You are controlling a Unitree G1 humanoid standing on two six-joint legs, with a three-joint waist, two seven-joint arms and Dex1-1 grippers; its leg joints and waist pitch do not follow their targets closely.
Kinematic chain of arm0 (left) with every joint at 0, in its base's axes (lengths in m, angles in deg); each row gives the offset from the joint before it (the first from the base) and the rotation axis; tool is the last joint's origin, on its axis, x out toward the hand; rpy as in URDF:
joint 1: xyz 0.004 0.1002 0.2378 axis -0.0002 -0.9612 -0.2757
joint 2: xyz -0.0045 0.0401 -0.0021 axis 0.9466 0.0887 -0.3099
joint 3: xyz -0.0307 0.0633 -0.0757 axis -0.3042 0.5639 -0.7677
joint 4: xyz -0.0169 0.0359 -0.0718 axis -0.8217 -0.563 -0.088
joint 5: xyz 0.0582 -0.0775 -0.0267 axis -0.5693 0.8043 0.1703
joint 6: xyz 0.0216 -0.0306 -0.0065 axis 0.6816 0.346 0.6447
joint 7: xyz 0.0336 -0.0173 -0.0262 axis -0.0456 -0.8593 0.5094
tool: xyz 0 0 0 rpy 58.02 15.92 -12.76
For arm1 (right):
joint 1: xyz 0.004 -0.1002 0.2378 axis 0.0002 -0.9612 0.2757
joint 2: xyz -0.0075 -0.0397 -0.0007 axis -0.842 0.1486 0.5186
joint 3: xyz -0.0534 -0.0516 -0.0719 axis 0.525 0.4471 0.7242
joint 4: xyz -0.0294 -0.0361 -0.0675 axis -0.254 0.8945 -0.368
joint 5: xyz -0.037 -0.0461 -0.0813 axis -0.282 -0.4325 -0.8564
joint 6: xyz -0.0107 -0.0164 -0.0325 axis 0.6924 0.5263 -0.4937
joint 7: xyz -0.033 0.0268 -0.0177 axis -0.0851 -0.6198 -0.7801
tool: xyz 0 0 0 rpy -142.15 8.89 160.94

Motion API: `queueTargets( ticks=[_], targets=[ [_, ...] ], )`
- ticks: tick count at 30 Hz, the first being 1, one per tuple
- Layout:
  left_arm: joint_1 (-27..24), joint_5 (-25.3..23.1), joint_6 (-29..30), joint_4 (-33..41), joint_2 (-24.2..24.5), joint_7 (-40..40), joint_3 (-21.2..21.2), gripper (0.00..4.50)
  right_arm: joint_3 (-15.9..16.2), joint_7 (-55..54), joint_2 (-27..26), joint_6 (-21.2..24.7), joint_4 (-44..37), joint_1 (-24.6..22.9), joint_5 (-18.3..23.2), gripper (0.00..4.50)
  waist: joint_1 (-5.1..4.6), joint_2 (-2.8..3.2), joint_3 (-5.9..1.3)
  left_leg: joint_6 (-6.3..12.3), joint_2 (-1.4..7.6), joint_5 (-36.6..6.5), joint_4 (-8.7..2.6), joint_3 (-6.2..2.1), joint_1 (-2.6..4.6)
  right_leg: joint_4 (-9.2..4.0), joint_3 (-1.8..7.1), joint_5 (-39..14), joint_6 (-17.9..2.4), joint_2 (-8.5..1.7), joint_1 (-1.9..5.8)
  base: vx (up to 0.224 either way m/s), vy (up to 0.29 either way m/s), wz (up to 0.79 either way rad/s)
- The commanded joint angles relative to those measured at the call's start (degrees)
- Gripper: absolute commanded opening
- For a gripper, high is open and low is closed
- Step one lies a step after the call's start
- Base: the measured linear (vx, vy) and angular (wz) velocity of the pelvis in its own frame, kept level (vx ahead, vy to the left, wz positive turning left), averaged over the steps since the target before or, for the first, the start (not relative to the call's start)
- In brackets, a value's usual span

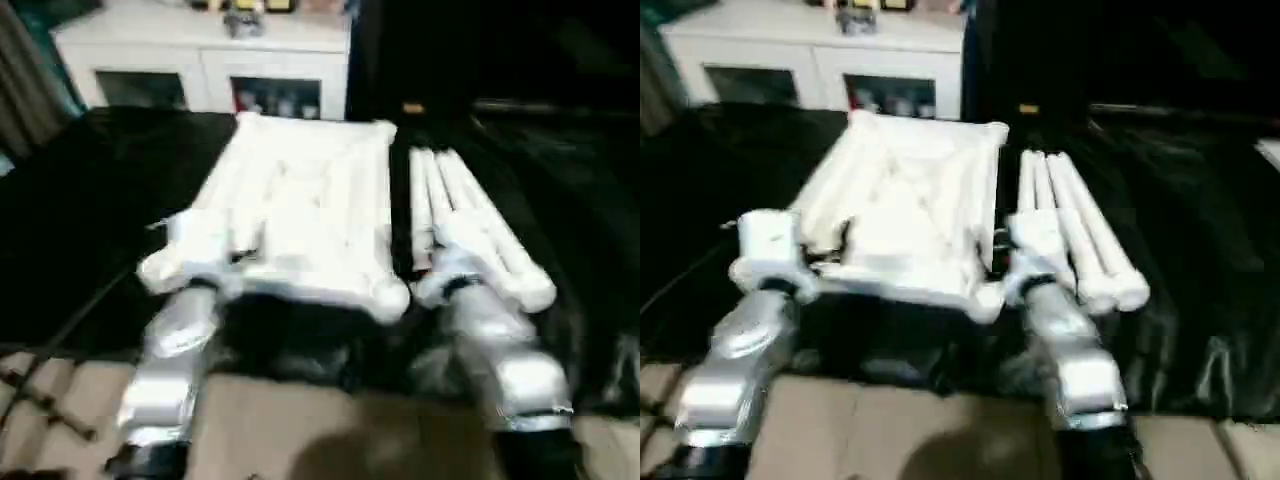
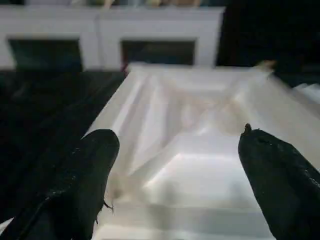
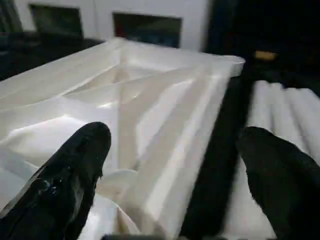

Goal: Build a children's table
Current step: Move to table

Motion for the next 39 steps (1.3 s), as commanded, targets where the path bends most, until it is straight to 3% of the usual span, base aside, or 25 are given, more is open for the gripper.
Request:
queueTargets(
  ticks=[1, 3, 5, 6, 8, 11, 13, 14, 15, 16, 18, 19, 20, 21, 22, 24, 25, 26, 29, 30, 32, 34, 36, 38, 39],
  targets=[
    [1.0, -0.33, -0.03, 1.16, -1.01, -0.04, 1.89, 4.38, -1.57, 0.45, 1.46, -0.95, 1.82, 1.16, -0.35, 4.5, -2.05, 1.29, -3.42, 14.59, 8.41, -23.05, -9.21, -7.1, 7.4, 0.28, -0.98, 2.92, 3.65, -2.13, -6.67, 0.179, 0.042, 0.03],
    [0.96, -0.34, -0.39, 1.04, -0.59, -0.24, 2.36, 4.38, -1.56, 0.95, 1.55, -1.48, 2.57, 1.83, -0.7, 4.5, -2.1, 0.28, -3.03, 16.52, 7.43, -20.3, -9.97, -5.59, 6.4, -0.64, -0.97, 5.5, 3.39, -2.48, -6.65, 0.166, 0.003, -0.05],
    [0.72, -0.46, -0.54, 1.19, -0.2, -0.48, 2.5, 4.38, -1.59, 0.97, 1.43, -1.53, 2.31, 1.8, -0.56, 4.5, -1.63, -1.88, -2.7, 13.87, 4.19, -20.5, -9.77, -1.31, 5.12, -6.7, 0.63, 6.68, 0.38, -4.68, -4.5, 0.168, -0.053, -0.02],
    [0.63, -0.49, -0.56, 1.38, -0.1, -0.62, 2.46, 4.38, -1.64, 0.87, 1.38, -1.52, 2.03, 1.66, -0.27, 4.5, 1.47, -5.03, -3.72, 9.87, -2.37, -13.37, 1.74, 2.26, 0.03, -14.4, 10.14, -21.48, -4.37, -12.16, 4.25, 0.203, -0.09, 0.07],
    [0.41, -0.56, -0.55, 1.64, 0.14, -1.08, 2.48, 4.38, -1.38, 0.56, 1.28, -1.66, 1.7, 1.21, -0.17, 4.5, 2.64, -5.07, -4.17, 5.44, -1.44, -1.32, 5.57, 0.03, -5.07, -13.13, 10.68, -23.09, -8.27, -11.72, 7.56, 0.22, -0.079, 0.07],
    [0.0, -0.69, -0.28, 2.07, 0.48, -1.66, 2.63, 4.38, -0.96, 0.01, 0.98, -1.69, 0.78, 0.05, -0.24, 4.5, 3.73, -3.21, -3.32, 2.53, 0.34, 4.84, 4.63, -0.62, -6.23, -13.59, 8.75, -7.25, -18.15, -10.45, 7.0, 0.213, -0.021, 0.1],
    [-0.1, -0.94, 0.08, 2.5, 0.82, -1.95, 3.16, 4.38, -0.77, -0.35, 0.82, -1.35, -0.16, -0.71, -0.38, 4.5, 4.48, 0.47, -3.33, 3.87, 3.18, 11.94, -4.54, 0.31, -4.02, -13.52, 1.65, -10.71, -13.52, -4.7, 5.7, 0.222, 0.077, 0.07],
    [-0.24, -0.83, -0.16, 2.84, 0.88, -2.08, 3.33, 4.38, -0.65, -0.52, 0.76, -1.09, -0.81, -1.1, -0.51, 4.5, 2.17, 4.43, -4.11, 4.91, 8.15, -1.27, -7.53, -5.58, 3.47, -3.66, -1.65, -8.13, -5.03, 0.58, -1.62, 0.238, 0.103, -0.01],
    [-0.43, -0.9, -0.16, 3.45, 1.14, -2.34, 3.7, 4.38, -0.52, -0.65, 0.73, -0.54, -1.91, -1.67, -0.58, 4.5, 0.55, 3.57, -3.0, 7.76, 10.16, -5.83, -9.24, -7.75, 2.23, -0.43, -1.18, -8.03, -3.16, 0.23, -2.08, 0.237, 0.08, 0.06],
    [-0.72, -0.84, -0.22, 4.1, 1.28, -2.66, 4.06, 4.38, -0.28, -0.65, 0.79, 0.12, -3.38, -2.5, -0.67, 4.5, 1.95, 2.93, -4.81, 13.18, 10.47, -1.49, -6.48, -8.09, 5.17, 0.5, -0.36, -3.17, 0.8, -1.09, -5.45, 0.237, 0.08, 0.06],
    [-1.12, -0.79, -0.35, 4.44, 1.36, -2.93, 4.36, 4.38, 0.17, -0.71, 1.06, 0.41, -4.82, -3.51, -1.17, 4.5, 2.98, 2.32, -5.6, 14.75, 8.39, 55.08, -2.23, -5.54, 3.68, -1.45, 1.3, 14.56, 7.53, -2.8, -7.17, 0.142, 0.069, 0.09],
    [-1.46, -0.88, -0.57, 4.44, 1.4, -3.05, 4.62, 4.38, 0.29, -0.77, 1.1, 0.54, -5.71, -4.44, -1.26, 4.5, 3.1, 1.93, -5.88, 12.5, 7.71, 67.03, -1.25, -4.97, 3.54, -3.01, 2.32, 20.4, 7.8, -3.64, -7.17, 0.083, 0.059, 0.01],
    [-1.55, -0.92, -0.66, 4.4, 1.41, -3.1, 4.71, 4.38, 0.31, -0.78, 1.11, 0.57, -6.0, -4.76, -1.25, 4.5, 3.09, -0.58, -5.89, 7.61, 3.6, 65.63, 0.54, -3.41, 1.97, -7.62, 4.83, 32.11, 5.16, -5.81, -6.77, -0.066, 0.021, 0.01],
    [-1.62, -0.7, -0.47, 4.22, 1.4, -3.43, 4.9, 4.38, 0.36, -0.97, 1.11, 0.72, -6.78, -5.51, -1.36, 4.5, 2.76, -2.14, -5.42, 5.98, 1.25, 51.63, 0.03, -1.62, -0.92, -7.12, 5.72, 38.52, 4.31, -6.74, -4.89, -0.052, 0.001, 0.14],
    [-1.65, -0.51, -0.2, 4.07, 1.4, -3.7, 5.07, 4.38, 0.42, -1.07, 1.13, 0.83, -7.42, -6.13, -1.42, 4.5, 4.58, -1.96, -5.33, 4.74, 1.0, 16.98, -1.5, -0.61, -3.92, -7.57, 7.04, 49.7, -0.67, -9.41, -1.11, -0.052, 0.001, 0.14],
    [-1.47, -0.48, 0.01, 3.29, 1.39, -4.19, 5.8, 4.38, 0.31, -1.36, 1.09, 1.9, -8.97, -7.56, -1.11, 4.5, 3.98, 0.03, -4.8, 3.3, 2.24, 5.1, -3.39, -0.73, -3.89, -8.3, 5.76, 37.56, -5.88, -8.51, -0.62, 0.0, 0.0, 0.0],
    [-1.4, -0.64, -0.07, 2.98, 1.43, -4.31, 6.12, 4.38, 0.26, -1.46, 1.09, 2.16, -9.45, -8.0, -1.02, 4.5, 3.9, 0.79, -4.97, 0.15, 2.93, 0.32, -2.49, 1.51, -1.69, -10.37, 8.24, 27.25, -5.67, -6.29, -3.08, 0.0, 0.0, 0.0],
    [-1.4, -0.64, -0.07, 2.98, 1.43, -4.31, 6.12, 4.38, 0.26, -1.46, 1.09, 2.16, -9.45, -8.0, -1.02, 4.5, 4.07, -0.14, -4.39, -2.54, 2.36, -7.79, -2.99, 2.88, -1.9, -11.03, 9.63, 8.02, -8.0, -4.63, -2.14, -0.035, 0.007, -0.28],
    [-0.89, -2.84, -2.22, 2.29, 1.77, -4.4, 8.58, 4.38, -0.22, -2.16, 1.8, 3.03, -10.29, -8.64, -1.64, 4.5, 5.03, -0.02, -2.59, -1.13, 3.4, -12.85, -1.4, 2.48, -0.14, -15.71, 15.35, -24.47, -5.92, -5.82, -3.83, -0.082, 0.063, -0.48],
    [-0.94, -3.05, -2.47, 2.31, 1.64, -4.43, 8.94, 4.38, -0.47, -2.26, 1.93, 3.17, -10.26, -8.64, -1.61, 4.5, 3.71, 0.78, -1.89, 2.07, 4.93, -17.01, -6.41, 0.14, -1.22, -13.4, 10.03, -24.92, -6.65, -5.06, -3.7, -0.092, 0.103, -0.21],
    [-1.26, -3.05, -2.62, 2.46, 1.14, -4.36, 9.29, 4.38, -0.71, -2.32, 2.3, 3.37, -10.35, -8.75, -1.66, 4.5, 1.46, 1.91, -2.73, -5.09, 6.69, -26.36, -9.27, -1.28, 0.57, -10.2, 4.8, -6.8, -3.82, -1.33, -4.43, -0.094, 0.107, -0.11],
    [-1.6, -2.67, -2.02, 2.75, 0.55, -4.01, 9.13, 4.38, -0.88, -1.72, 2.88, 3.58, -10.44, -8.67, -1.41, 4.5, -0.16, 3.14, -2.54, -11.19, 11.41, -27.39, -12.14, -3.98, -0.08, -6.45, 1.45, 5.26, -0.4, -2.02, -3.29, -0.095, 0.087, 0.02],
    [-2.0, -2.87, -2.32, 2.92, 0.54, -4.08, 9.44, 4.38, -1.1, -1.1, 3.35, 3.67, -10.52, -8.69, -1.22, 4.5, -0.67, 2.18, -2.15, -7.66, 12.45, -28.22, -12.83, -3.92, -0.43, -5.82, 0.83, 3.57, 0.33, -3.09, -2.9, -0.034, 0.014, 0.04],
    [-2.88, -3.0, -3.01, 3.33, 1.12, -4.76, 9.82, 4.38, -1.18, 0.73, 4.29, 3.42, -10.07, -8.63, -0.64, 4.5, -0.82, -0.13, -2.61, -3.61, 5.28, -23.53, -7.4, -0.15, -2.25, -11.48, 3.54, -5.93, -3.31, -7.24, -1.55, -0.022, -0.044, -0.02],
    [-2.88, -3.0, -3.01, 3.33, 1.12, -4.76, 9.82, 4.38, -1.18, 0.73, 4.29, 3.42, -10.07, -8.63, -0.64, 4.5, -0.27, -0.21, -3.09, -3.22, 4.31, -20.5, -6.57, 0.48, -2.62, -12.01, 4.04, -12.03, -3.4, -8.2, -1.21, -0.065, -0.105, -0.07]
  ],
)
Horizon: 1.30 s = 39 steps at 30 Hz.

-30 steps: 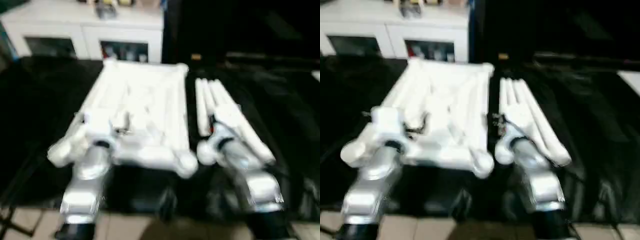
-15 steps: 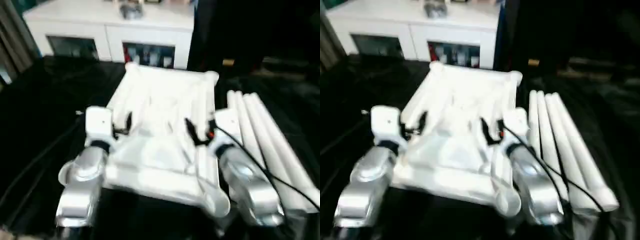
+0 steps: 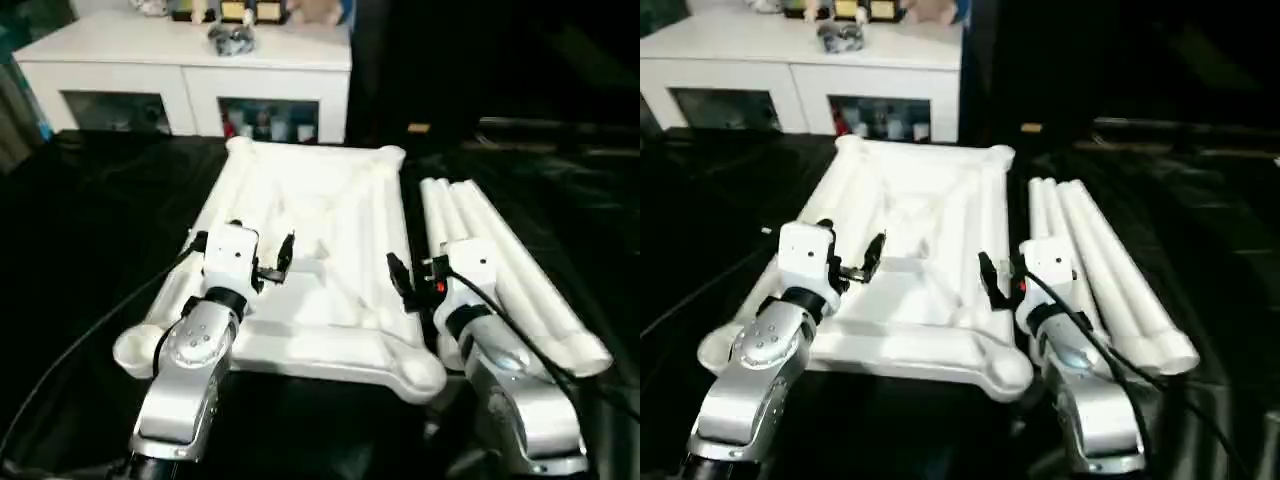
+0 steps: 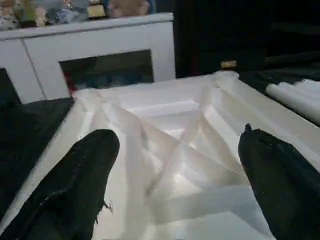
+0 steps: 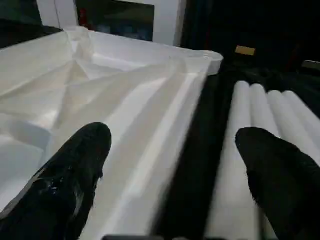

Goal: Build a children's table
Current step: Move to table, then move table base

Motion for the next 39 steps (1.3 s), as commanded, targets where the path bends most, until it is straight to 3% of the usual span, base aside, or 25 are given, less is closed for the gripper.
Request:
queueTargets(
  ticks=[1, 3, 8, 11, 12, 13, 16, 17, 18, 19, 20, 21, 22, 23, 24, 25, 26, 27, 28, 29, 30, 33, 36, 38, 39],
  targets=[
    [-0.09, -0.48, -0.4, 0.9, 0.21, -0.83, 0.73, 4.38, -0.77, 1.06, 0.53, 0.61, -0.35, 0.31, 0.64, 4.5, 0.63, -0.98, -2.28, -1.61, 4.08, -16.78, -5.33, -2.69, -0.23, -6.66, 4.11, -32.63, -5.18, -7.74, 0.22, -0.065, -0.105, -0.07],
    [-0.35, -0.3, -0.36, 1.25, 0.6, -1.04, 0.4, 4.38, -0.7, 1.93, 0.97, 0.71, -0.11, 0.58, 1.0, 4.5, 1.14, -1.13, -2.78, 0.54, 4.82, -7.93, -6.06, -2.55, -0.98, -6.0, 3.57, -30.37, -5.54, -6.29, 0.2, -0.04, -0.097, 0.0],
    [-0.94, -0.05, 0.33, 1.46, 1.61, -1.01, -0.72, 4.38, -0.5, 3.41, 1.99, 0.48, 1.02, 1.58, 1.51, 4.5, 1.22, -0.66, -2.39, 0.91, 5.7, -12.06, -6.93, -2.06, -0.77, -5.55, 2.07, -22.31, -9.31, -5.0, -0.45, -0.019, -0.053, -0.01],
    [-0.95, -0.53, -0.03, 0.96, 2.04, -0.66, -1.19, 4.38, -0.82, 3.6, 1.83, 0.43, 2.05, 2.17, 2.01, 4.5, 2.18, -1.1, -2.46, 3.4, 5.36, -10.2, -6.38, -1.34, -1.29, -5.66, 3.12, -20.54, -11.86, -6.94, 0.25, 0.0, 0.0, 0.0],
    [-0.95, -0.53, -0.03, 0.96, 2.04, -0.66, -1.19, 4.38, -0.82, 3.6, 1.83, 0.43, 2.05, 2.17, 2.01, 4.5, 3.19, -1.29, -2.55, 5.79, 5.15, -7.6, -4.69, -1.24, -1.81, -6.79, 4.73, -22.02, -12.74, -9.72, 0.96, 0.0, 0.0, 0.0],
    [-0.95, -0.52, -0.23, 0.62, 1.94, -0.26, -1.72, 4.38, -1.03, 3.39, 1.34, 1.02, 2.72, 2.07, 2.31, 4.5, 4.26, -0.38, -3.03, 3.4, 5.62, -6.14, -0.91, -0.44, 0.08, -8.84, 10.06, -26.27, -12.01, -10.93, -0.46, 0.0, 0.0, 0.0],
    [-1.52, -0.88, -1.71, 0.93, 2.0, 0.03, -1.82, 4.38, -1.12, 3.22, 0.59, 1.48, 2.35, 1.38, 2.7, 4.5, 7.03, -1.08, -2.39, 0.96, 4.1, -7.67, 1.18, -2.27, -1.8, -9.05, 15.23, -31.57, -10.97, -9.7, 1.29, 0.008, 0.122, -0.38],
    [-2.01, -2.27, -2.32, 1.63, 2.48, 0.73, -1.37, 4.38, -1.28, 3.04, 0.27, 1.41, 1.99, 1.11, 2.76, 4.5, 7.12, -1.35, -2.22, 0.52, 3.9, -7.44, 0.2, -2.41, -1.2, -8.72, 14.99, -31.27, -10.33, -7.22, 0.54, -0.003, 0.16, -0.44],
    [-2.76, -2.22, -2.55, 2.13, 2.37, 0.9, -1.35, 4.38, -1.38, 2.74, 0.09, 1.3, 1.72, 0.83, 2.6, 4.5, 4.76, 0.65, -2.14, -3.87, 6.85, -11.25, -7.0, -1.22, 4.47, -3.26, 6.46, -18.6, -5.32, 3.67, -6.55, -0.061, 0.179, -0.36],
    [-2.76, -2.22, -2.55, 2.13, 2.37, 0.9, -1.35, 4.38, -1.38, 2.74, 0.09, 1.3, 1.72, 0.83, 2.6, 4.5, 4.48, 1.27, -3.17, -6.21, 8.14, -10.22, -7.49, -1.45, 4.56, -1.12, 4.99, -12.47, -4.69, 2.91, -5.88, -0.061, 0.179, -0.36],
    [-3.61, -1.22, -2.2, 2.46, 1.85, 0.94, -2.04, 4.38, -1.29, 2.7, 0.1, 0.85, 1.7, 0.6, 2.54, 4.5, 4.57, 1.22, -3.11, -9.74, 8.5, -9.52, -9.66, -3.83, 1.53, 1.58, 2.78, -2.02, -4.05, 1.5, -2.98, -0.067, 0.198, -0.33],
    [-4.23, -0.31, -1.75, 2.85, 1.39, 1.17, -2.93, 4.38, -1.28, 2.82, 0.08, 0.56, 1.6, 0.37, 2.68, 4.5, 4.11, 2.74, -3.33, -14.81, 9.9, -5.67, -10.15, -4.51, 2.4, 1.31, 1.43, 2.43, -4.0, 0.9, -3.58, -0.016, 0.15, -0.09],
    [-4.94, 0.89, -1.26, 3.28, 0.8, 1.41, -4.09, 4.38, -1.25, 3.0, 0.08, 0.21, 1.49, 0.1, 2.89, 4.5, 2.97, 2.81, -3.49, -14.68, 13.67, 1.24, -11.09, -6.7, 3.16, 2.74, 0.09, 0.65, -4.22, 0.12, -3.84, -0.016, 0.15, -0.09],
    [-4.94, 0.89, -1.26, 3.28, 0.8, 1.41, -4.09, 4.38, -1.25, 3.0, 0.08, 0.21, 1.49, 0.1, 2.89, 4.5, 2.97, 2.81, -3.49, -14.68, 13.67, 1.24, -11.09, -6.7, 3.16, 2.74, 0.09, 0.65, -4.22, 0.12, -3.84, 0.005, 0.052, 0.04],
    [-5.42, 1.04, -1.34, 4.55, 1.31, 0.99, -4.39, 4.38, -1.39, 3.33, 0.11, -0.03, 1.44, -0.02, 3.29, 4.5, 2.72, 2.33, -3.93, -3.79, 15.58, 10.84, -9.95, -7.21, 3.42, 4.48, -0.14, -5.18, -1.73, -1.34, -4.42, 0.0, 0.0, 0.0],
    [-5.43, 0.7, -0.95, 4.85, 1.76, 0.6, -4.02, 4.38, -1.43, 3.48, 0.18, -0.11, 1.52, 0.04, 3.19, 4.5, 2.8, 1.77, -4.24, 4.54, 13.89, 14.15, -8.66, -6.33, 3.19, 3.51, 0.5, -3.54, -2.87, -2.33, -3.97, 0.0, 0.0, 0.0],
    [-5.34, 0.5, -0.77, 4.91, 2.06, 0.28, -3.76, 4.38, -1.48, 3.7, 0.23, -0.2, 1.67, 0.16, 3.17, 4.5, 2.92, 1.26, -4.3, 8.57, 12.43, 14.2, -7.69, -5.52, 2.61, 2.14, 1.24, -1.12, -4.61, -3.08, -3.39, -0.04, -0.066, 0.01],
    [-5.15, 0.28, -1.0, 4.73, 2.33, 0.08, -3.51, 4.38, -1.5, 4.06, 0.35, -0.31, 1.86, 0.31, 3.16, 4.5, 3.32, -0.33, -4.52, 11.38, 6.84, 10.89, -4.44, -1.82, 0.13, -1.65, 2.53, 7.51, -10.09, -4.97, -1.2, -0.065, -0.107, -0.05],
    [-5.1, 0.26, -0.99, 4.68, 2.37, 0.04, -3.48, 4.38, -1.47, 4.14, 0.42, -0.34, 1.91, 0.35, 3.14, 4.5, 4.9, -1.61, -4.41, 8.67, 3.0, 7.04, -2.94, 0.19, -2.85, -2.81, 3.68, 15.4, -11.19, -8.02, 1.37, -0.065, -0.107, -0.05],
    [-4.7, 0.09, -0.9, 4.25, 2.68, -0.29, -3.21, 4.38, -1.28, 4.8, 0.96, -0.59, 2.29, 0.65, 2.94, 4.5, 4.9, -1.61, -4.41, 8.67, 3.0, 7.04, -2.94, 0.19, -2.85, -2.81, 3.68, 15.4, -11.19, -8.02, 1.37, -0.08, -0.119, -0.02],
    [-3.9, 0.09, -1.41, 3.31, 3.2, -1.41, -2.72, 4.38, -1.13, 6.04, 1.84, -0.94, 2.89, 1.26, 3.08, 4.5, 5.51, -2.16, -3.25, 4.58, 4.36, -1.12, -4.6, -0.35, -1.88, -4.14, 2.94, 1.74, -6.6, -7.56, 0.69, -0.082, -0.101, 0.02],
    [-2.85, 3.23, -3.09, 2.06, 3.74, -6.49, -1.95, 4.38, -0.64, 8.62, 3.85, -1.56, 3.63, 2.28, 3.23, 4.5, 5.22, -1.09, -1.98, -0.46, 6.16, -13.2, -6.97, -0.69, 0.12, -5.86, 2.08, -27.24, -5.85, -5.12, -0.93, -0.092, -0.066, 0.02],
    [-0.3, 5.88, -4.19, 0.13, 7.15, -16.43, 0.93, 4.38, -0.06, 14.36, 8.06, -1.88, 4.39, 3.51, 4.16, 4.5, 4.67, -0.15, -1.51, -4.31, 6.53, -23.63, -7.93, -1.6, 1.27, -6.33, 1.96, -33.68, -4.22, -4.98, -1.6, -0.09, 0.001, 0.0],
    [1.27, 7.96, -4.01, -0.76, 9.17, -22.74, 2.59, 4.38, 0.0, 18.15, 10.76, -2.47, 4.84, 3.92, 4.91, 4.5, 4.54, -0.29, -1.57, -4.77, 6.66, -23.74, -8.47, -1.87, 1.04, -5.99, 2.0, -29.8, -5.19, -5.27, -0.93, -0.068, 0.034, -0.02],
    [2.83, 8.97, -3.79, -1.49, 11.58, -28.63, 4.66, 4.38, 0.22, 21.84, 13.56, -2.91, 5.03, 4.13, 5.53, 4.5, 4.86, 0.72, -1.86, -4.83, 6.96, -22.77, -8.86, -1.87, 1.08, -5.58, 2.08, -25.48, -5.92, -5.1, -0.67, 0.0, 0.0, 0.0]
  ],
)
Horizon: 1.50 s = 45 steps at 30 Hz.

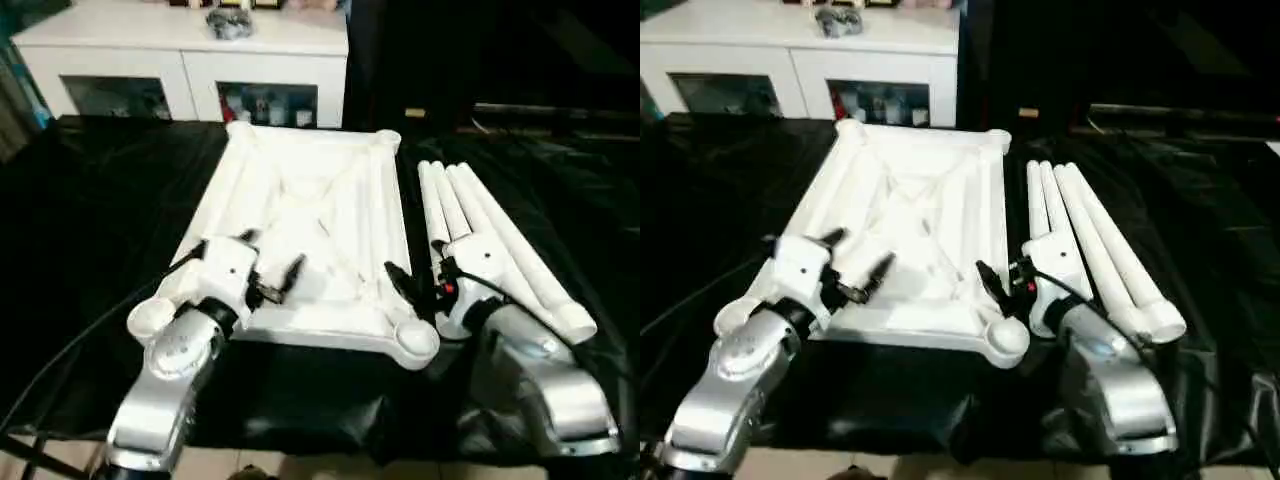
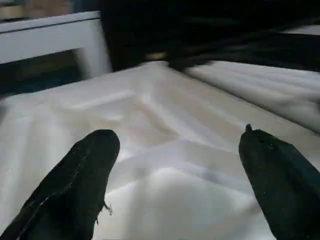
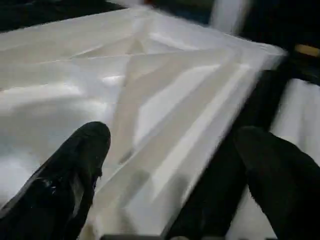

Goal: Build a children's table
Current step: Move table base

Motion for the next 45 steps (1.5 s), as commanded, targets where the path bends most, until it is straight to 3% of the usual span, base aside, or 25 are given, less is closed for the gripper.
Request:
queueTargets(
  ticks=[1, 2, 3, 5, 7, 9, 10, 11, 13, 14, 17, 18, 19, 20, 21, 24, 27, 37, 40, 45],
  targets=[
    [2.06, 1.86, 0.48, -0.85, 1.96, -8.03, 2.75, 4.38, -0.22, 5.12, 2.76, -0.76, 0.54, 0.81, 1.47, 4.5, -0.09, 0.52, -2.18, -3.9, 5.34, -25.79, -5.84, -3.43, 1.92, -6.21, 3.5, -19.86, -5.48, -5.37, 0.14, 0.0, 0.0, 0.0],
    [2.94, 2.49, 0.97, -1.4, 3.06, -10.97, 3.66, 4.38, -0.08, 7.51, 4.41, -0.9, 0.54, 0.79, 1.93, 4.5, -0.22, 0.33, -2.29, -3.83, 5.32, -24.47, -5.86, -3.34, 1.72, -5.82, 3.49, -16.67, -6.33, -5.33, 0.47, -0.014, 0.051, -0.05],
    [4.94, 2.69, 0.87, -2.71, 5.22, -17.03, 6.14, 4.38, 0.48, 13.2, 8.55, -1.15, -0.88, -0.28, 2.99, 4.5, -0.32, 0.83, -2.2, -2.8, 5.14, -23.07, -5.94, -3.07, 1.29, -5.65, 3.52, -14.1, -7.93, -5.5, 0.85, 0.0, 0.0, 0.0],
    [6.4, 2.49, 0.81, -4.07, 6.01, -20.06, 7.51, 4.38, 0.53, 16.63, 11.01, -0.66, -2.19, -1.08, 4.11, 4.5, -0.26, 0.71, -2.34, -2.26, 5.19, -22.83, -5.61, -2.72, 1.69, -5.7, 3.81, -14.5, -8.78, -5.73, 0.72, 0.0, 0.0, 0.0],
    [7.87, 2.58, 1.67, -5.52, 6.26, -22.58, 8.75, 4.38, 0.33, 19.0, 12.75, -0.43, -3.25, -1.71, 5.1, 4.5, -0.41, 0.81, -2.59, -1.09, 5.21, -19.3, -5.49, -2.67, 0.98, -5.44, 3.78, -11.7, -10.33, -6.07, 1.28, 0.0, 0.0, 0.0],
    [9.4, 2.73, 2.4, -7.24, 6.3, -24.89, 9.9, 4.23, 0.25, 20.83, 14.23, -0.37, -4.07, -2.15, 5.85, 4.5, -0.29, 0.55, -2.83, 0.35, 5.24, -16.39, -5.11, -2.42, 1.01, -5.4, 3.76, -9.74, -11.22, -6.1, 1.38, 0.0, 0.0, 0.0],
    [10.94, 2.57, 2.95, -9.1, 6.11, -26.78, 10.97, 4.13, 0.29, 22.11, 15.4, -0.24, -4.86, -2.53, 6.24, 4.5, -0.18, 1.68, -2.82, 0.58, 5.18, -15.9, -5.03, -2.44, 1.12, -5.39, 3.81, -9.23, -11.46, -6.13, 1.29, 0.0, 0.0, 0.0],
    [12.25, 2.6, 3.58, -10.7, 6.01, -28.57, 11.87, 4.13, 0.38, 23.09, 16.27, -0.18, -5.38, -2.79, 6.5, 4.5, -0.35, 0.99, -2.85, 1.37, 5.11, -15.02, -4.83, -2.15, 1.2, -5.54, 3.78, -7.83, -11.97, -5.88, 1.41, 0.0, 0.0, 0.0],
    [15.43, 3.13, 5.85, -14.6, 6.58, -33.44, 14.13, 3.98, 1.03, 24.71, 18.01, 0.81, -7.67, -4.0, 7.53, 4.5, -0.1, 2.08, -3.04, 2.16, 5.12, -13.24, -4.55, -2.19, 1.21, -5.18, 3.68, -5.67, -13.25, -6.0, 1.53, 0.0, 0.0, 0.0],
    [15.69, 3.14, 5.94, -14.84, 6.84, -34.14, 14.46, 3.86, 1.1, 24.8, 18.14, 0.9, -7.97, -4.18, 7.62, 4.5, -0.15, 1.68, -3.05, 3.05, 5.12, -12.07, -4.53, -2.18, 0.92, -5.16, 3.63, -4.58, -13.76, -6.08, 1.81, 0.0, 0.0, 0.0],
    [16.47, 3.22, 6.64, -15.67, 8.07, -37.03, 15.55, 3.54, 1.51, 25.51, 18.9, 1.04, -9.43, -5.52, 7.97, 4.5, -0.32, 2.24, -3.21, 5.09, 5.14, -10.52, -4.16, -2.07, 0.86, -5.11, 3.5, -3.71, -14.89, -6.15, 1.81, 0.0, 0.0, 0.0],
    [16.63, 2.99, 6.61, -16.0, 8.27, -37.53, 15.62, 3.46, 1.47, 25.61, 19.01, 0.77, -9.78, -5.98, 7.75, 4.5, -0.26, 2.8, -3.24, 5.15, 5.08, -10.87, -4.05, -2.1, 0.91, -5.15, 3.45, -5.11, -15.0, -6.19, 1.78, 0.0, 0.0, 0.0],
    [16.79, 2.21, 6.15, -16.47, 8.43, -37.55, 15.91, 3.46, 1.19, 25.74, 19.02, 0.86, -10.17, -6.55, 7.98, 4.5, -0.35, 2.67, -3.16, 5.16, 5.08, -11.24, -4.11, -2.04, 0.91, -5.35, 3.4, -6.14, -14.77, -6.05, 1.72, 0.0, 0.0, 0.0],
    [17.16, 1.34, 6.32, -17.45, 8.32, -36.91, 16.07, 3.22, 0.86, 25.21, 18.95, 0.55, -10.48, -7.09, 7.92, 4.5, -0.3, 3.16, -3.08, 4.68, 5.19, -12.35, -4.25, -2.17, 1.02, -5.37, 3.34, -8.25, -14.4, -5.98, 1.66, 0.0, 0.0, 0.0],
    [17.45, 0.77, 6.49, -18.18, 8.2, -36.45, 16.16, 3.22, 0.63, 24.84, 18.91, 0.4, -10.67, -7.41, 7.95, 4.5, -0.44, 2.92, -3.01, 4.15, 5.22, -13.65, -4.38, -2.16, 1.13, -5.57, 3.34, -9.92, -13.95, -5.84, 1.58, 0.0, 0.0, 0.0],
    [18.34, 0.15, 4.88, -20.8, 7.37, -35.3, 15.75, 2.95, 0.42, 24.98, 19.4, 1.52, -11.94, -8.01, 8.7, 4.5, -0.42, 3.14, -2.84, 2.84, 5.22, -15.87, -4.58, -2.26, 1.29, -5.91, 3.42, -12.94, -13.33, -5.88, 1.46, 0.0, 0.0, 0.0],
    [19.71, -0.88, 2.46, -23.83, 6.24, -33.77, 15.38, 2.59, -0.08, 25.76, 20.09, 3.4, -13.14, -9.09, 10.13, 4.5, -0.24, 3.16, -2.89, 2.8, 5.27, -15.7, -4.59, -2.27, 1.27, -5.99, 3.58, -12.9, -12.89, -6.02, 1.49, 0.0, 0.0, 0.0],
    [22.12, -2.87, 1.92, -28.66, 5.24, -33.88, 16.52, 1.93, -0.18, 22.67, 18.58, 1.93, -13.58, -10.03, 9.0, 4.5, -0.41, 3.32, -3.13, 3.79, 5.16, -13.42, -4.45, -2.28, 0.94, -5.78, 3.41, -9.63, -13.25, -6.1, 1.56, 0.0, 0.0, 0.0],
    [22.42, -3.06, 2.18, -29.42, 5.17, -34.48, 16.9, 1.77, -0.49, 23.39, 18.92, 3.78, -13.77, -9.72, 10.75, 4.5, -0.36, 3.54, -3.06, 3.71, 5.3, -13.98, -4.53, -2.33, 1.06, -5.83, 3.42, -10.38, -13.35, -6.13, 1.54, 0.0, 0.0, 0.0],
    [22.46, -3.73, 1.82, -30.09, 4.99, -34.57, 17.22, 1.38, -0.59, 23.83, 19.3, 3.47, -14.05, -9.89, 11.09, 4.5, -0.26, 3.37, -2.96, 3.39, 5.35, -14.44, -4.59, -2.3, 1.02, -5.95, 3.51, -11.99, -13.15, -6.25, 1.5, 0.0, 0.0, 0.0]
  ],
)
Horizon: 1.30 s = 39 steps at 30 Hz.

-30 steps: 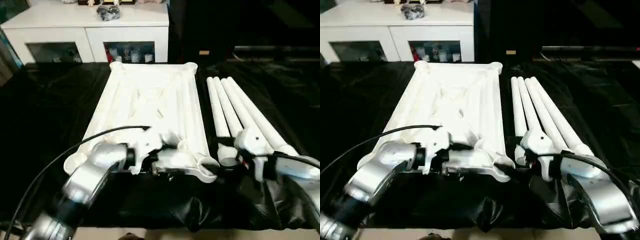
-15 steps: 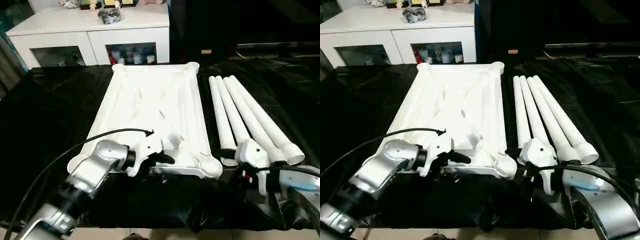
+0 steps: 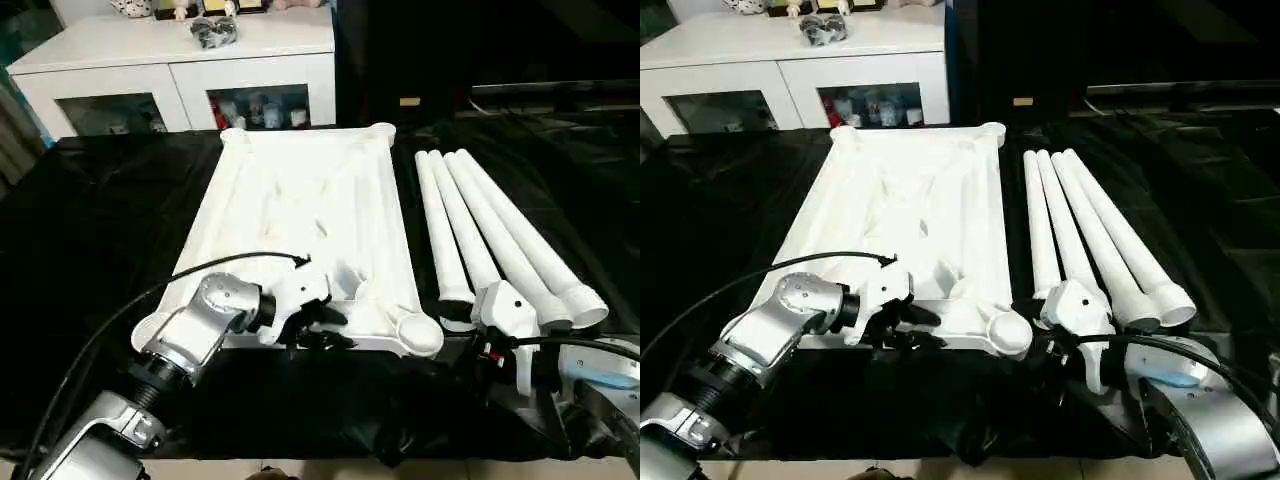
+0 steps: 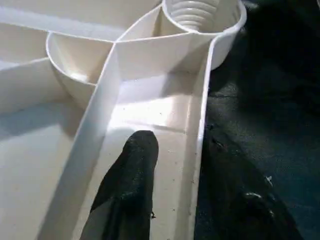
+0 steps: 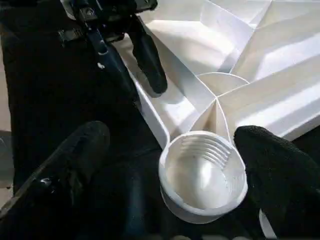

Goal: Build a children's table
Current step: Move table base

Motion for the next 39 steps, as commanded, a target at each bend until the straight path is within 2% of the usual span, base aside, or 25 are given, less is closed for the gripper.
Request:
queueTargets(
  ticks=[1, 2, 3, 8, 10, 12, 16, 18, 19, 21, 22, 23, 26, 27, 28, 29, 30, 31, 32, 36, 39],
  targets=[
    [0.96, -1.05, -0.24, -0.51, 0.2, 0.22, 0.26, 1.29, -0.99, 0.3, 0.42, 0.08, -1.97, 0.39, 0.6, 4.5, 0.1, -0.97, -2.76, 3.01, 5.49, -14.65, -4.63, -2.86, 1.08, -5.08, 3.06, -14.01, -12.81, -6.12, 1.56, 0.0, 0.0, 0.0],
    [1.01, -1.24, -0.34, -0.77, 0.1, 0.28, 0.2, 1.29, -0.95, 0.29, 0.46, 0.07, -1.95, 0.41, 0.65, 4.5, 0.09, -0.92, -2.77, 3.02, 5.47, -14.54, -4.6, -2.85, 1.06, -5.11, 3.06, -14.1, -12.72, -6.14, 1.54, 0.0, 0.0, 0.0],
    [1.12, -1.49, -0.51, -1.09, -0.02, 0.53, 0.1, 1.03, -0.8, 0.26, 0.46, -0.03, -1.86, 0.48, 0.57, 4.5, 0.08, -1.01, -2.77, 3.02, 5.48, -14.52, -4.6, -2.84, 1.06, -5.12, 3.04, -14.15, -12.68, -6.12, 1.53, 0.0, 0.0, 0.0],
    [1.44, -1.7, 0.12, -1.92, -0.83, 1.93, -0.76, 0.77, -0.3, -0.54, 0.08, -0.55, -1.36, 1.0, 0.29, 4.5, 0.12, -1.07, -2.58, 2.67, 5.41, -15.74, -4.66, -2.84, 1.15, -5.38, 3.08, -17.1, -12.15, -6.17, 1.35, 0.0, 0.0, 0.0],
    [1.24, -1.65, 0.76, -1.48, -0.75, 2.19, -0.91, 0.56, -0.21, -0.61, 0.02, -0.7, -1.26, 1.06, 0.19, 4.5, 0.05, -1.24, -2.53, 2.57, 5.36, -15.89, -4.74, -2.9, 0.98, -5.44, 3.09, -18.17, -11.66, -6.18, 1.43, 0.0, 0.0, 0.0],
    [0.6, -1.32, 1.54, -0.59, -0.8, 2.5, -1.6, 0.44, -0.06, -0.7, 0.0, -0.83, -1.23, 1.08, 0.09, 4.5, 0.02, -1.05, -2.53, 2.52, 5.39, -15.89, -4.74, -2.95, 1.04, -5.53, 3.09, -18.92, -11.3, -6.21, 1.31, 0.0, 0.0, 0.0],
    [-1.79, -0.98, 4.36, 3.35, -0.14, 3.75, -2.56, 0.12, 0.02, -0.98, -0.05, -0.99, -1.29, 0.99, -0.08, 4.5, -0.38, -1.09, -2.61, 2.69, 5.48, -15.01, -4.88, -3.15, 0.64, -5.2, 2.99, -16.45, -11.73, -6.22, 1.63, 0.0, 0.0, 0.0],
    [-3.62, -0.88, 6.68, 6.44, 0.12, 5.92, -3.46, 0.08, -0.05, -1.2, -0.09, -1.12, -1.38, 0.84, -0.13, 4.5, -0.64, -0.91, -2.66, 3.12, 5.43, -14.7, -4.8, -3.1, 0.64, -5.2, 2.99, -15.01, -12.13, -6.15, 1.58, 0.0, 0.0, 0.0],
    [-4.61, -0.83, 8.01, 8.12, 0.19, 7.32, -4.03, 0.04, -0.11, -1.32, -0.11, -1.19, -1.42, 0.76, -0.15, 4.5, -0.94, -0.98, -2.81, 3.45, 5.5, -13.41, -4.82, -3.14, 0.47, -4.82, 2.91, -12.09, -12.75, -6.1, 1.86, 0.0, 0.0, 0.0],
    [-6.65, -0.98, 10.19, 11.2, 0.15, 10.12, -5.12, 0.04, -0.16, -1.56, -0.19, -1.33, -1.51, 0.55, -0.21, 4.5, -1.24, -0.97, -2.9, 4.33, 5.39, -12.42, -4.62, -3.07, 0.35, -4.68, 2.81, -10.15, -13.25, -6.11, 2.02, 0.0, 0.0, 0.0],
    [-7.34, -1.21, 10.94, 11.87, -0.14, 11.44, -5.57, 0.04, -0.15, -1.61, -0.25, -1.39, -1.47, 0.5, -0.24, 4.5, -1.42, -1.01, -2.8, 5.0, 5.19, -11.92, -4.51, -3.02, 0.2, -4.86, 2.72, -10.21, -13.23, -6.03, 2.03, 0.0, 0.0, 0.0],
    [-8.8, -1.89, 12.75, 13.26, -0.59, 13.94, -6.29, 0.04, -0.07, -1.73, -0.39, -1.51, -1.38, 0.42, -0.31, 4.5, -1.43, -1.45, -2.74, 5.23, 5.14, -12.15, -4.44, -2.88, 0.35, -5.0, 2.7, -11.52, -13.12, -5.98, 1.94, 0.0, 0.0, 0.0],
    [-11.12, -3.41, 14.58, 15.25, -1.43, 18.0, -7.21, 0.04, 0.32, -1.8, -0.7, -1.74, -1.08, 0.62, -0.45, 4.5, -1.62, -1.7, -2.45, 5.5, 5.06, -12.24, -4.49, -2.89, 0.22, -5.41, 2.62, -15.02, -12.07, -5.82, 1.83, 0.0, 0.0, 0.0],
    [-11.58, -3.59, 15.14, 15.76, -1.73, 18.85, -7.48, 0.04, 0.51, -1.81, -0.82, -1.84, -0.93, 0.77, -0.55, 4.5, -1.58, -1.54, -2.48, 5.37, 4.99, -12.52, -4.43, -2.88, 0.27, -5.42, 2.58, -16.23, -11.7, -5.79, 1.8, 0.0, 0.0, 0.0],
    [-11.87, -4.26, 15.7, 16.23, -2.14, 20.45, -7.76, 0.04, 0.7, -1.77, -0.88, -1.93, -0.69, 1.0, -0.64, 4.5, -1.56, -1.76, -2.41, 5.0, 4.97, -13.28, -4.44, -2.87, 0.43, -5.72, 2.63, -18.54, -11.03, -5.8, 1.64, 0.0, 0.0, 0.0],
    [-12.04, -4.72, 16.08, 16.58, -2.38, 21.51, -7.89, 0.04, 0.82, -1.74, -0.91, -2.0, -0.53, 1.16, -0.69, 4.5, -1.59, -1.55, -2.37, 4.71, 5.01, -13.48, -4.54, -2.96, 0.41, -5.69, 2.64, -19.33, -10.64, -5.67, 1.54, 0.0, 0.0, 0.0],
    [-12.4, -4.81, 16.89, 17.71, -2.54, 22.27, -7.76, 0.04, 1.08, -1.71, -0.9, -2.29, -0.21, 1.42, -0.89, 4.5, -1.53, -1.89, -2.39, 4.54, 4.96, -13.92, -4.46, -2.87, 0.58, -5.86, 2.72, -19.98, -10.26, -5.6, 1.35, 0.0, 0.0, 0.0],
    [-12.77, -4.88, 17.76, 18.91, -2.75, 23.28, -7.71, 0.04, 1.27, -1.72, -0.91, -2.49, 0.07, 1.64, -1.0, 4.5, -1.43, -1.71, -2.46, 4.48, 4.99, -13.77, -4.46, -2.94, 0.67, -5.8, 2.79, -19.87, -10.23, -5.71, 1.35, 0.0, 0.0, 0.0],
    [-12.97, -4.93, 18.68, 19.77, -3.04, 24.05, -7.67, 0.04, 1.39, -1.71, -0.91, -2.63, 0.29, 1.82, -1.09, 4.5, -1.44, -1.9, -2.44, 4.55, 5.04, -13.24, -4.51, -2.94, 0.57, -5.74, 2.78, -18.7, -10.38, -5.6, 1.34, 0.0, 0.0, 0.0],
    [-13.33, -5.18, 20.18, 21.66, -4.31, 25.65, -7.21, 0.04, 1.58, -1.67, -0.9, -3.07, 0.84, 2.28, -1.45, 4.5, -0.94, -1.67, -2.51, 4.89, 5.17, -12.51, -4.41, -2.82, 0.73, -5.73, 2.89, -17.01, -10.72, -5.62, 1.19, 0.0, 0.0, 0.0],
    [-13.23, -5.53, 16.35, 21.63, -4.75, 24.87, -5.85, 0.04, 1.58, -1.79, -0.86, -3.38, 1.1, 2.37, -1.69, 4.5, -0.74, -1.66, -2.58, 5.28, 5.11, -11.84, -4.44, -2.85, 0.53, -5.57, 2.79, -15.05, -10.82, -5.55, 1.31, 0.0, 0.0, 0.0]
  ],
)
